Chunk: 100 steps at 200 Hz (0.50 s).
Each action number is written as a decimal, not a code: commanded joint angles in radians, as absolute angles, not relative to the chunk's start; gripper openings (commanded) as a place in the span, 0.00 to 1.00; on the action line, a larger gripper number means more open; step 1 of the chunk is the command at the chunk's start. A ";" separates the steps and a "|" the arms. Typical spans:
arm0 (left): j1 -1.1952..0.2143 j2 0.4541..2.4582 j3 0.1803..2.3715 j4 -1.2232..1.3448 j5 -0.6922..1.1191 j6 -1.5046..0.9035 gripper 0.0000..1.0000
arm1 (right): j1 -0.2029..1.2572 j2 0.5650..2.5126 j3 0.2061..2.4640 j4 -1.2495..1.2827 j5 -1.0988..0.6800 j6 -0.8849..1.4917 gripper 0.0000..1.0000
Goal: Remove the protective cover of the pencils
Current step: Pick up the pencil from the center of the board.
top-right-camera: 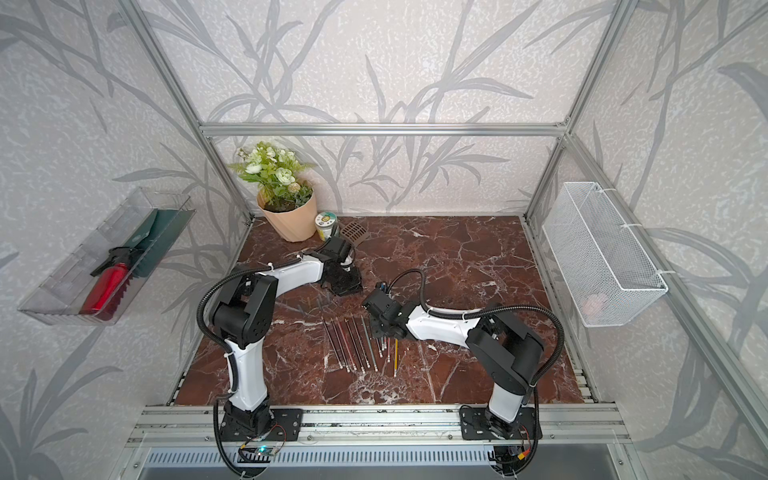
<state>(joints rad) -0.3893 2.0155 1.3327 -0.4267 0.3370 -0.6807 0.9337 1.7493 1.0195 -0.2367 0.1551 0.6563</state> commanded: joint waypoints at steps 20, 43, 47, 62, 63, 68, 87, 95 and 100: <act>-0.394 2.033 1.342 -0.472 0.310 -0.673 0.19 | 0.928 1.787 1.070 -0.283 0.153 0.646 0.23; -0.394 2.025 1.336 -0.465 0.309 -0.672 0.20 | 0.928 1.803 1.085 -0.298 0.155 0.646 0.21; -0.394 2.024 1.336 -0.465 0.309 -0.672 0.20 | 0.928 1.806 1.086 -0.300 0.156 0.645 0.20; -0.394 2.019 1.332 -0.461 0.306 -0.673 0.20 | 0.928 1.815 1.095 -0.308 0.160 0.646 0.20; -0.394 2.018 1.332 -0.460 0.306 -0.673 0.20 | 0.928 1.816 1.096 -0.308 0.161 0.646 0.20; -0.394 2.016 1.329 -0.458 0.305 -0.673 0.21 | 0.928 1.819 1.098 -0.313 0.161 0.644 0.20; -0.394 2.003 1.319 -0.448 0.306 -0.675 0.21 | 0.928 1.830 1.107 -0.319 0.163 0.646 0.20; -0.394 1.999 1.316 -0.444 0.305 -0.677 0.21 | 0.927 1.836 1.109 -0.321 0.163 0.645 0.20; -0.394 1.995 1.313 -0.441 0.304 -0.676 0.21 | 0.928 1.839 1.113 -0.322 0.161 0.644 0.20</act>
<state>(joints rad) -0.3893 2.0155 1.3327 -0.4252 0.3370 -0.6807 0.9337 1.8164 1.0801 -0.2859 0.1524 0.6533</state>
